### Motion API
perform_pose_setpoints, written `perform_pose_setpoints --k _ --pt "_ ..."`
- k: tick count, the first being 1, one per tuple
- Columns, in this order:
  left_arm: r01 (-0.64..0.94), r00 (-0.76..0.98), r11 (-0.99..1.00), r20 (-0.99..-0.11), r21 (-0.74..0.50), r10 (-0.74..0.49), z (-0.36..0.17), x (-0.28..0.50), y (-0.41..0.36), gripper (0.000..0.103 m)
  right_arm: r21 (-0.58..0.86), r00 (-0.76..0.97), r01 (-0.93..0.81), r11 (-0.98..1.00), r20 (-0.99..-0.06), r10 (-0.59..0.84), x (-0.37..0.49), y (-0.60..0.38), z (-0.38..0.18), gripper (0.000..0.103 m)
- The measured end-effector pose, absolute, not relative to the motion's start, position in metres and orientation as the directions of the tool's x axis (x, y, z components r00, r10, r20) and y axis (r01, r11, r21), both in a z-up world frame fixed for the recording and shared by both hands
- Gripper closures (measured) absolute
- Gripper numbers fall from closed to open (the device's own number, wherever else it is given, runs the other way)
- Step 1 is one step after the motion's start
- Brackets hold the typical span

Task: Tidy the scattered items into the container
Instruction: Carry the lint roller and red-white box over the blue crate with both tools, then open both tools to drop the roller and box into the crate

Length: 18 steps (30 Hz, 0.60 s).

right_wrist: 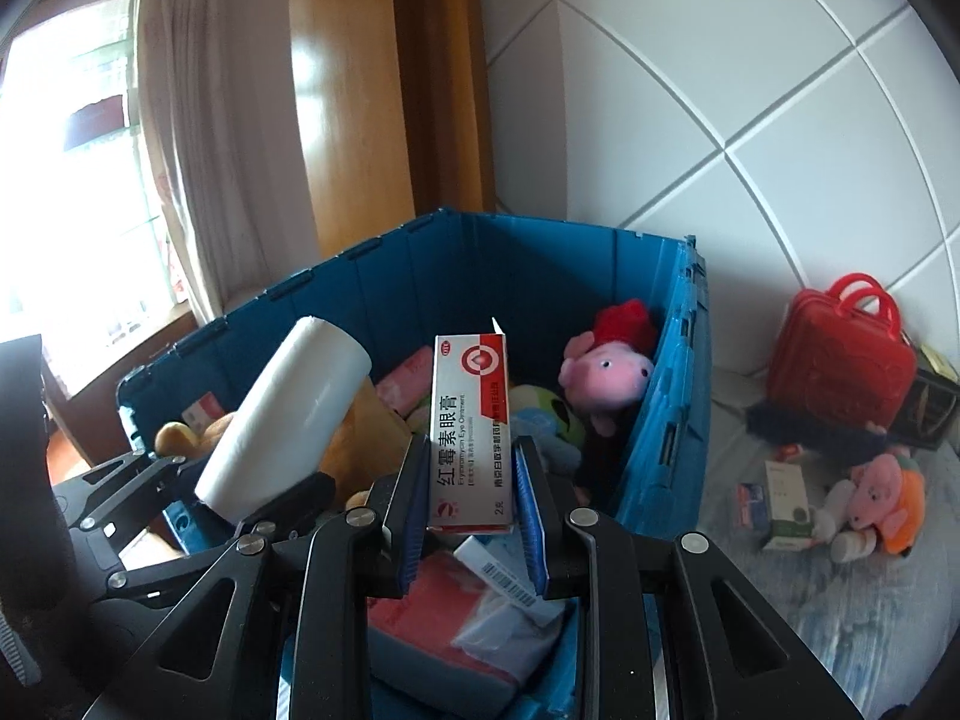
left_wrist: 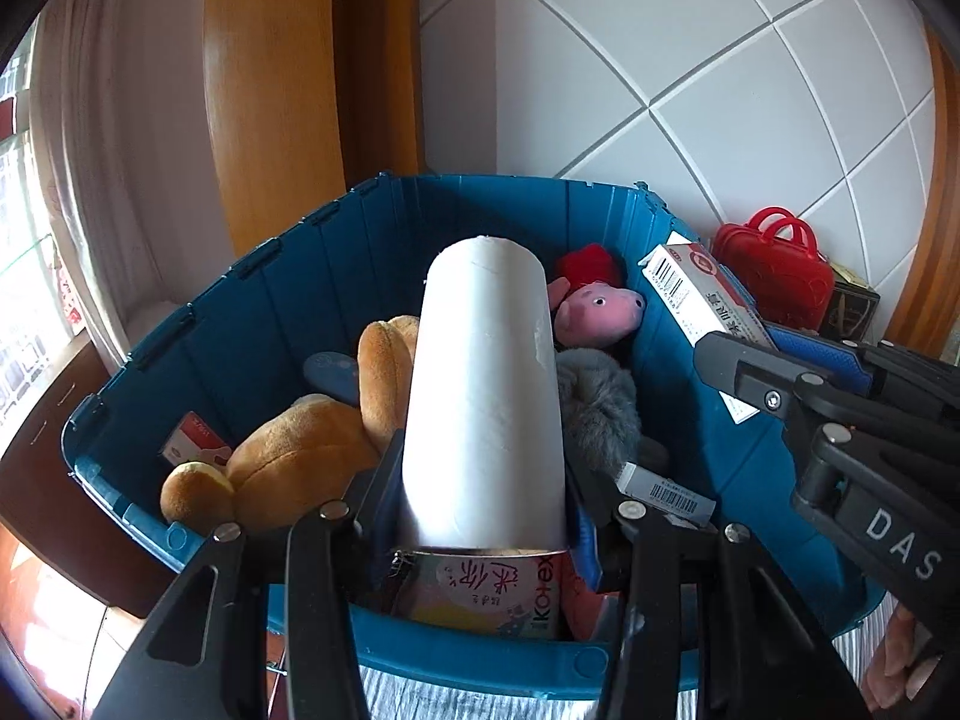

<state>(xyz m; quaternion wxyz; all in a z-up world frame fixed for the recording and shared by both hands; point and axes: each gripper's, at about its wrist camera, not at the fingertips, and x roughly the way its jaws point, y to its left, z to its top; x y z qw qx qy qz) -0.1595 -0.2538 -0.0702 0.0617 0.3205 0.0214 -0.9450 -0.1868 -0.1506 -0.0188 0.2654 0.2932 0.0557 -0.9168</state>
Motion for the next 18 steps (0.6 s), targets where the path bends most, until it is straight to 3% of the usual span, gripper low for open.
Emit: perform_pose_setpoints --k 4,5,6,8,13,18 --pt "0.108 -0.789 -0.994 -0.610 -0.016 -0.075 -0.075 -0.160 -0.262 0.054 0.025 -0.704 0.481 -0.876 -0.585 -0.403 -0.186 -0.155 -0.025 0.076" --pt "0.103 -0.792 -0.994 -0.606 -0.019 -0.071 -0.075 -0.159 -0.262 0.050 0.021 -0.706 0.475 -0.880 -0.588 -0.395 -0.185 -0.155 -0.026 0.076" --pt "0.104 -0.796 -0.994 -0.601 -0.018 -0.073 -0.073 -0.157 -0.262 0.038 0.015 -0.708 0.468 -0.883 -0.592 -0.385 -0.184 -0.155 -0.027 0.075" --pt "0.101 -0.807 -0.995 -0.585 -0.008 -0.077 -0.071 -0.154 -0.261 0.027 0.003 -0.716 0.458 -0.889 -0.591 -0.370 -0.181 -0.155 -0.027 0.068" --pt "0.090 -0.824 -0.996 -0.563 -0.018 -0.065 -0.068 -0.144 -0.259 0.024 -0.004 -0.754 0.440 -0.898 -0.544 -0.368 -0.165 -0.145 -0.018 0.037" --pt "0.089 -0.852 -0.995 -0.519 -0.032 -0.060 -0.058 -0.126 -0.253 0.018 0.028 -0.793 0.421 -0.907 -0.475 -0.382 -0.140 -0.115 -0.003 0.019"
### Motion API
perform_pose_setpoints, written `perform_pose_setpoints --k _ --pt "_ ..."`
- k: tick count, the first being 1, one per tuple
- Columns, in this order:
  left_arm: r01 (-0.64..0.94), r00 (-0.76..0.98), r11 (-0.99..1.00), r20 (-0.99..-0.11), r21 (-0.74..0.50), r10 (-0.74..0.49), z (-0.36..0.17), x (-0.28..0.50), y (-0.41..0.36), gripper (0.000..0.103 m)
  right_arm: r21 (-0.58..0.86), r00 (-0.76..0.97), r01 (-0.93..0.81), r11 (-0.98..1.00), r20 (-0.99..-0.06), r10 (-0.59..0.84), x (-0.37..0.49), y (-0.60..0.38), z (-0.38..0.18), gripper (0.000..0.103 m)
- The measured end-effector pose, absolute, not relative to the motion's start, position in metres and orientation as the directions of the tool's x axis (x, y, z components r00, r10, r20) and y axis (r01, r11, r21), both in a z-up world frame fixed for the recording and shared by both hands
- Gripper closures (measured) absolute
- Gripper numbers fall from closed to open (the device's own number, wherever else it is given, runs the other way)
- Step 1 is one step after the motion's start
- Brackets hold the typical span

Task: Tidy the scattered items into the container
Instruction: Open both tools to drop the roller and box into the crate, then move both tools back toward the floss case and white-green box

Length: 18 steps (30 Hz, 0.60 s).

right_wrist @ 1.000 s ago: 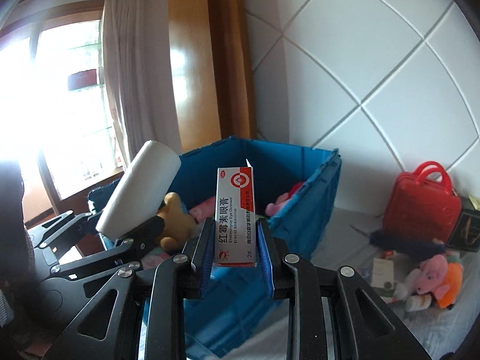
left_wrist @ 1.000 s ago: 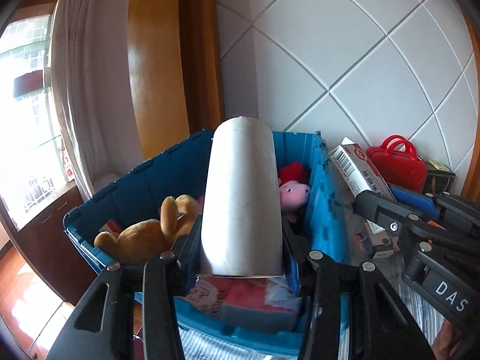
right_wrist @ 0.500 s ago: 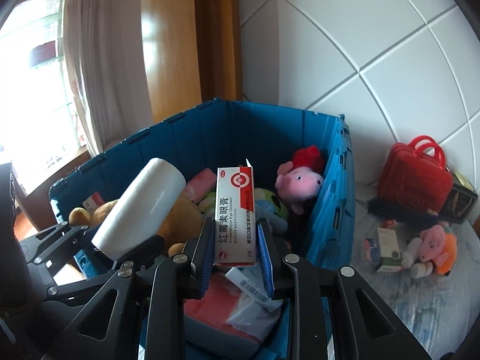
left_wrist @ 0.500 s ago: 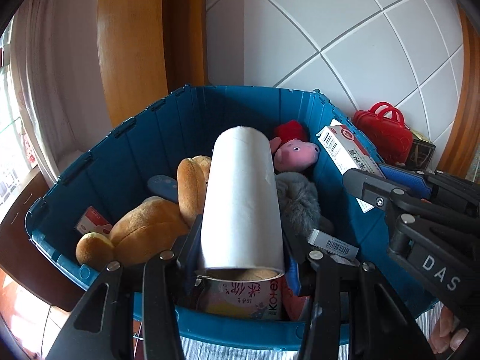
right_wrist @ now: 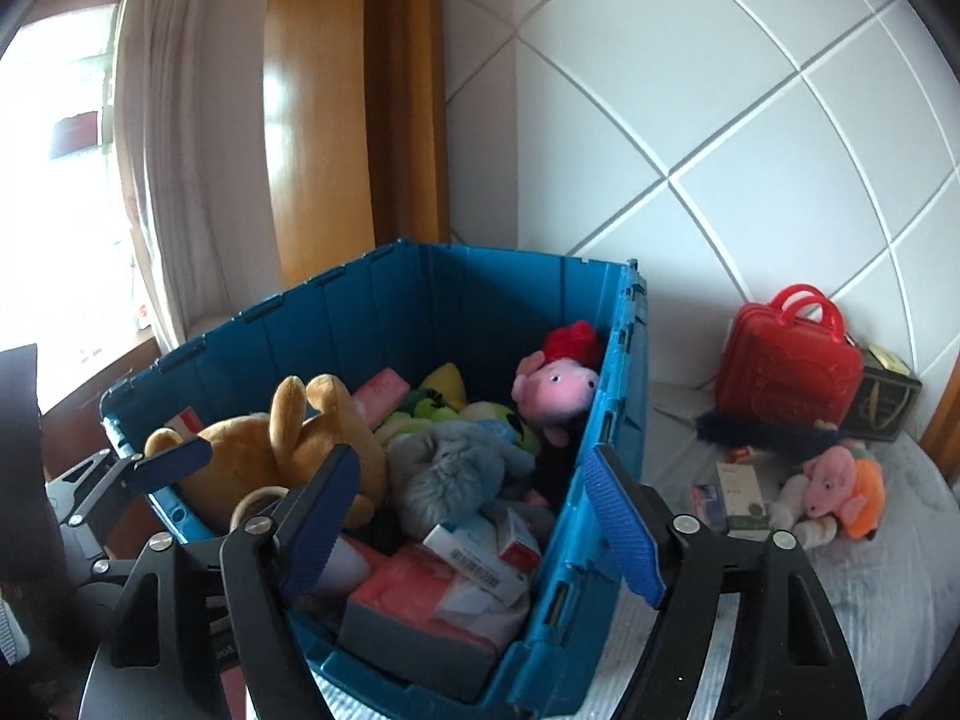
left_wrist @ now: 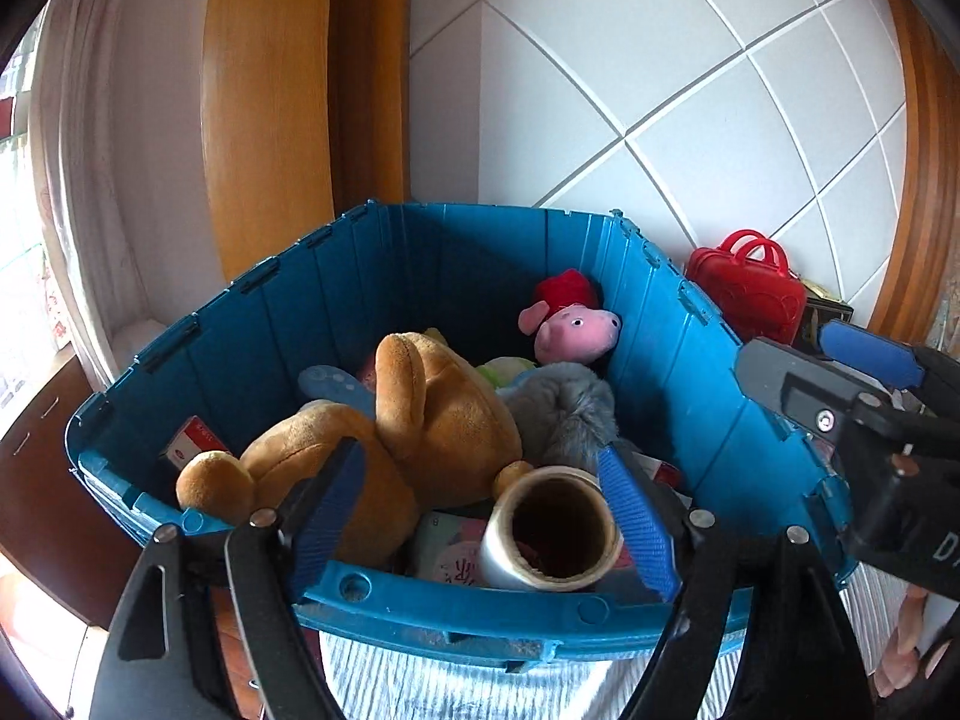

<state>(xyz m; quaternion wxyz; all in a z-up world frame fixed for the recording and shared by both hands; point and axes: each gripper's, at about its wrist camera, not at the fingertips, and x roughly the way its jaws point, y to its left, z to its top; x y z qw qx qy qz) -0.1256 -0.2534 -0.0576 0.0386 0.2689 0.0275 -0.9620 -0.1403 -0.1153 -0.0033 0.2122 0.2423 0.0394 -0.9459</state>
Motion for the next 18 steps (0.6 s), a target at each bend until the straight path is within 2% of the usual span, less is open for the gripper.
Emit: perform_pose_setpoints --k 2,4,12,18 --pt "0.079 -0.870 -0.996 -0.490 -0.030 -0.054 -0.052 -0.118 -0.246 0.013 0.040 -0.808 0.404 -0.914 -0.454 -0.377 -0.131 -0.101 0.002 0.018" --pt "0.070 -0.883 -0.997 -0.466 -0.028 -0.049 -0.047 -0.113 -0.236 0.004 0.048 -0.822 0.379 -0.924 -0.441 -0.360 -0.125 -0.085 0.007 0.014" --pt "-0.027 -0.927 -0.998 -0.372 -0.056 0.046 -0.022 -0.100 -0.185 0.004 0.071 -0.874 0.237 -0.969 -0.420 -0.245 -0.114 -0.008 0.009 0.009" --pt "-0.141 -0.930 -0.989 -0.338 -0.044 0.148 -0.012 -0.104 -0.110 0.003 0.093 -0.897 0.111 -0.989 -0.419 -0.140 -0.115 0.073 0.004 0.005"
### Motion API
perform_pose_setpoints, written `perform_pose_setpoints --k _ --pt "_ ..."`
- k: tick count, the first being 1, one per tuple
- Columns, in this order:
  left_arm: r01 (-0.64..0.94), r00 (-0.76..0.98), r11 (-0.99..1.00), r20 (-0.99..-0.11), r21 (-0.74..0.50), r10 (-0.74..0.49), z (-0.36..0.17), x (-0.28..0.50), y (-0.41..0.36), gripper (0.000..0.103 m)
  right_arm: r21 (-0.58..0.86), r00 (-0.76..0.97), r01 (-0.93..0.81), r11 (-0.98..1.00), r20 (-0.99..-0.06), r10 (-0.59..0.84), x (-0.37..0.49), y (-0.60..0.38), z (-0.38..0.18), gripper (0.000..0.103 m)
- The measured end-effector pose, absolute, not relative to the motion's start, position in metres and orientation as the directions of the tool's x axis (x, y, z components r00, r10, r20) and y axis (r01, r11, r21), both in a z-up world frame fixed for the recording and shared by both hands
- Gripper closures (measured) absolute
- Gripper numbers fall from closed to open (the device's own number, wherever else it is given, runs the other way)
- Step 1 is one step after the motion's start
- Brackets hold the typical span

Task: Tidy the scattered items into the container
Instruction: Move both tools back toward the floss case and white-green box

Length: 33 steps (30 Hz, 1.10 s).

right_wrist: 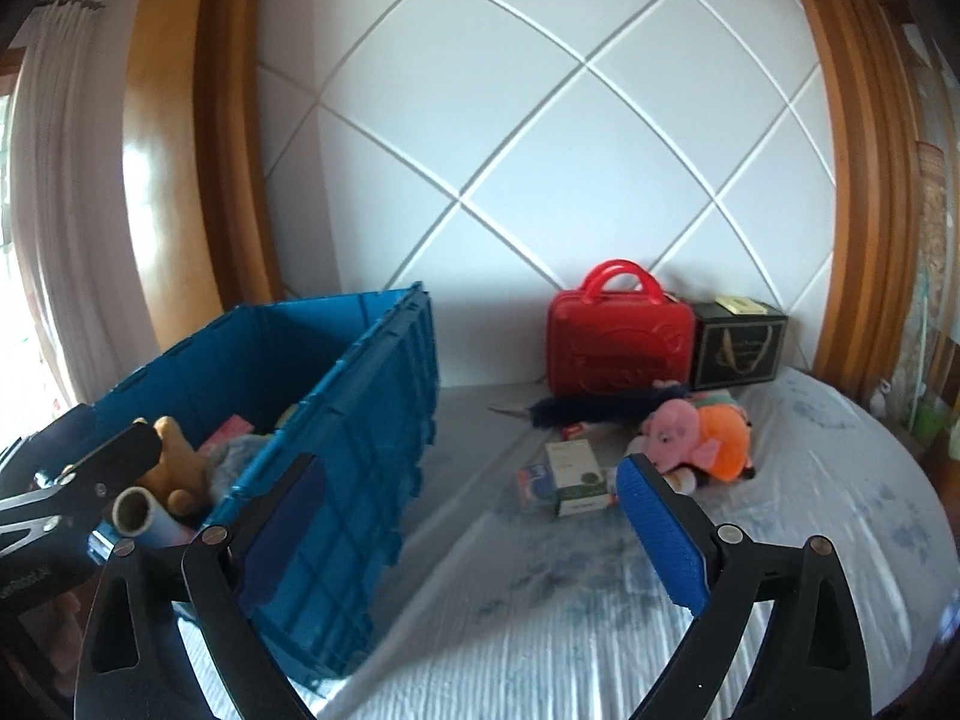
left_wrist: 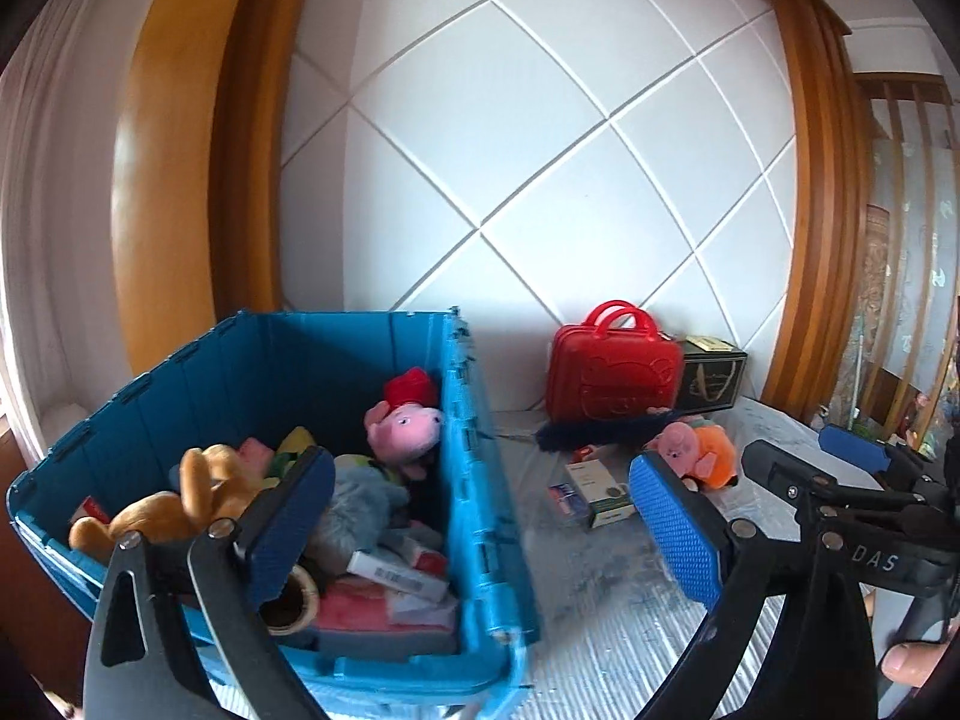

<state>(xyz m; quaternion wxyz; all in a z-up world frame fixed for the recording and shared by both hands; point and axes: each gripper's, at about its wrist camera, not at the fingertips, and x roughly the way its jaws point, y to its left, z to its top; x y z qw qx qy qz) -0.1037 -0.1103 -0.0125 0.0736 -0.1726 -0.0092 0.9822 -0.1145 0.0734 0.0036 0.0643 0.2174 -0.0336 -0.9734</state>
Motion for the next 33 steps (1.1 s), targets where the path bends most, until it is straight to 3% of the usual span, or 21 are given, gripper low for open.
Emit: perform_pose_setpoints --k 6,13,21,28,33 --pt "-0.190 -0.906 -0.981 -0.378 -0.037 0.190 -0.034 -0.140 -0.017 0.002 0.116 -0.891 0.037 -0.992 -0.445 -0.086 -0.146 0.170 -0.016 0.005" --pt "-0.066 -0.857 -0.995 -0.508 -0.068 0.092 -0.091 -0.215 0.063 0.002 0.101 -0.831 0.038 -0.994 -0.550 -0.088 -0.214 0.276 -0.056 0.005" --pt "0.069 -0.752 -0.997 -0.659 -0.035 -0.029 -0.168 -0.275 0.087 0.002 0.108 -0.705 0.094 -0.990 -0.695 -0.143 -0.290 0.327 -0.128 0.005" --pt "0.129 -0.668 -0.992 -0.739 0.002 -0.089 -0.220 -0.337 0.071 0.002 0.149 -0.619 0.162 -0.975 -0.754 -0.218 -0.349 0.297 -0.170 0.025" --pt "0.126 -0.629 -0.992 -0.774 -0.008 -0.073 -0.249 -0.389 0.060 0.002 0.167 -0.571 0.217 -0.962 -0.777 -0.264 -0.402 0.257 -0.193 0.031"
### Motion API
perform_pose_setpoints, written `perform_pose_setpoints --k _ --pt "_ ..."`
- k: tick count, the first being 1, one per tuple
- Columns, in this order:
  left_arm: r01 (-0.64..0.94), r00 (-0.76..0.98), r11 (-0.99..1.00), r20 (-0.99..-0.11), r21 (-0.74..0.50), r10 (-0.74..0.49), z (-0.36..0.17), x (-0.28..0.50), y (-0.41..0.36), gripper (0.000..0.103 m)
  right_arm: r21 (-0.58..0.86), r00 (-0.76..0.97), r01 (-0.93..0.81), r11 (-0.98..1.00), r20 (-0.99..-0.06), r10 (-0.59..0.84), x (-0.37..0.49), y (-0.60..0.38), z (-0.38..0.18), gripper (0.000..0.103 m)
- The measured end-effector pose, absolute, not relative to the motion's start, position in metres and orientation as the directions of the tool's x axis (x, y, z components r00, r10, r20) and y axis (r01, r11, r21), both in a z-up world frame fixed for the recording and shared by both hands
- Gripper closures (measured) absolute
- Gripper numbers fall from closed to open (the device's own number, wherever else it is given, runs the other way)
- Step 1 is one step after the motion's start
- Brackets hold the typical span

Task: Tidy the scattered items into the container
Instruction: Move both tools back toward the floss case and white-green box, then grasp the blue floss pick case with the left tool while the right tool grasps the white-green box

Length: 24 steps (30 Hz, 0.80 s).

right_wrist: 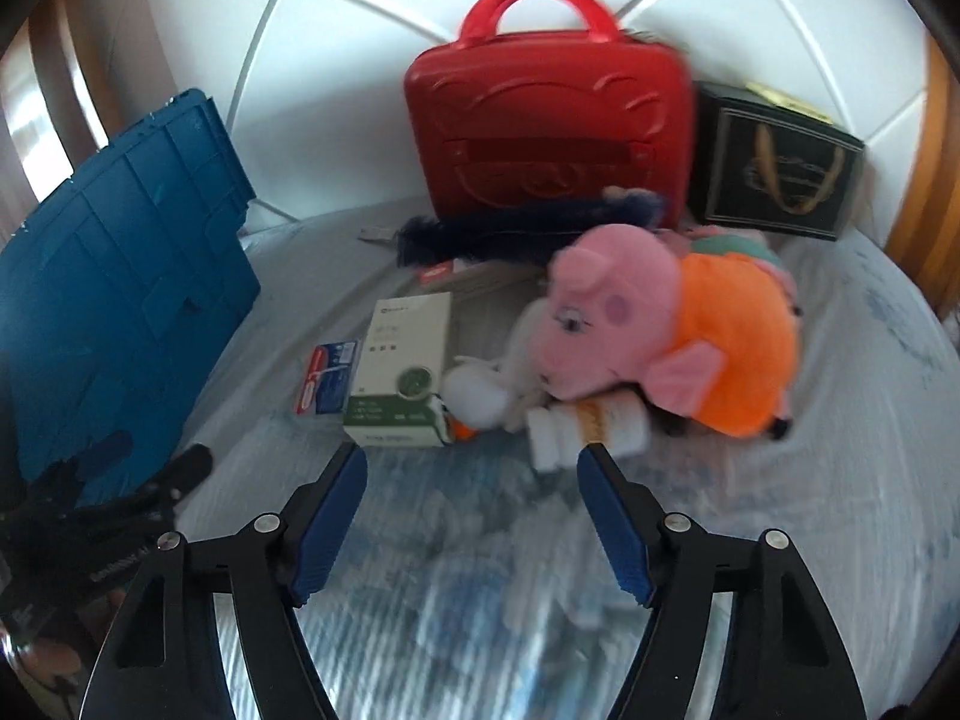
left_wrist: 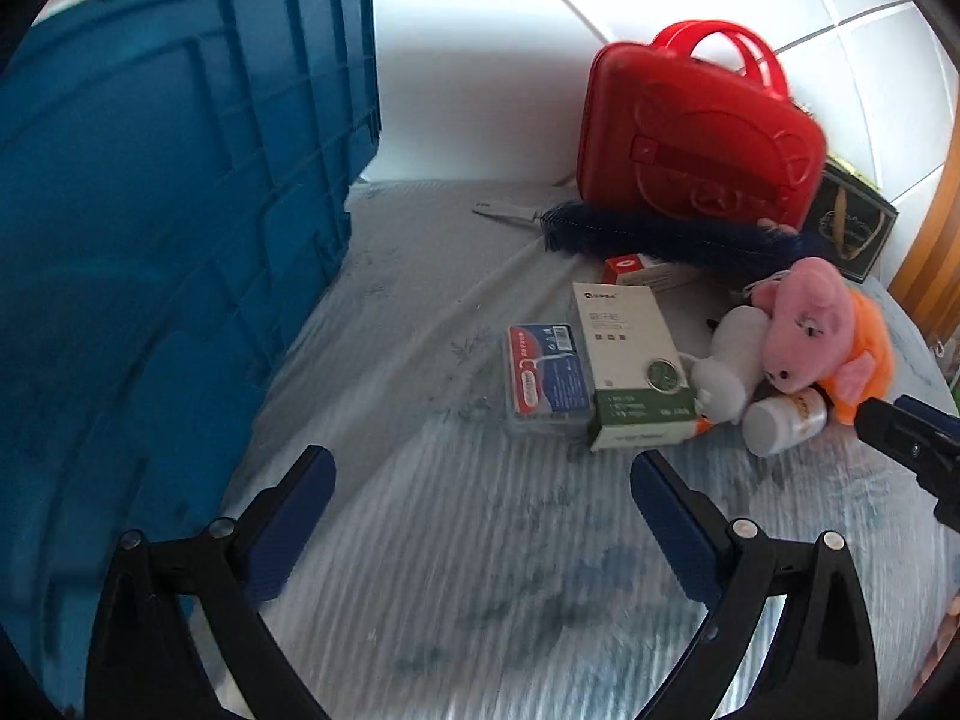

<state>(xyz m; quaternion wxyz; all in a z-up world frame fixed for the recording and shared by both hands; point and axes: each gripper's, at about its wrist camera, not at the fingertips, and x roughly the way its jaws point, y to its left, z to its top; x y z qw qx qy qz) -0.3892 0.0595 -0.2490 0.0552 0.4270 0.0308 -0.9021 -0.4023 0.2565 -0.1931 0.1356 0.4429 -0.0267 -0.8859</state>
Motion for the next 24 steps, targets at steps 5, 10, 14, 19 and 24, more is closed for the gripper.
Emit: perform_pose_setpoints --k 5,10,14,19,24 --pt "0.102 -0.597 -0.994 -0.802 -0.034 -0.033 -0.282 -0.445 0.059 0.002 0.171 -0.543 0.245 -0.954 -0.791 -0.281 -0.452 0.222 -0.217 0.033" --pt "0.062 -0.554 -0.997 -0.833 -0.053 0.010 -0.320 -0.482 0.071 0.007 0.169 -0.532 0.227 -0.959 -0.803 -0.267 -0.485 0.218 -0.240 0.032" --pt "0.062 -0.568 -0.992 -0.821 -0.114 0.058 -0.332 -0.498 0.070 0.006 0.173 -0.520 0.224 -0.959 -0.811 -0.268 -0.495 0.221 -0.253 0.032" --pt "0.081 -0.578 -0.995 -0.816 -0.063 0.005 -0.332 -0.498 0.053 0.006 0.191 -0.495 0.243 -0.951 -0.819 -0.291 -0.504 0.212 -0.266 0.032" --pt "0.063 -0.563 -0.996 -0.826 -0.066 0.019 -0.333 -0.497 0.052 0.007 0.215 -0.470 0.290 -0.933 -0.817 -0.334 -0.511 0.190 -0.275 0.032"
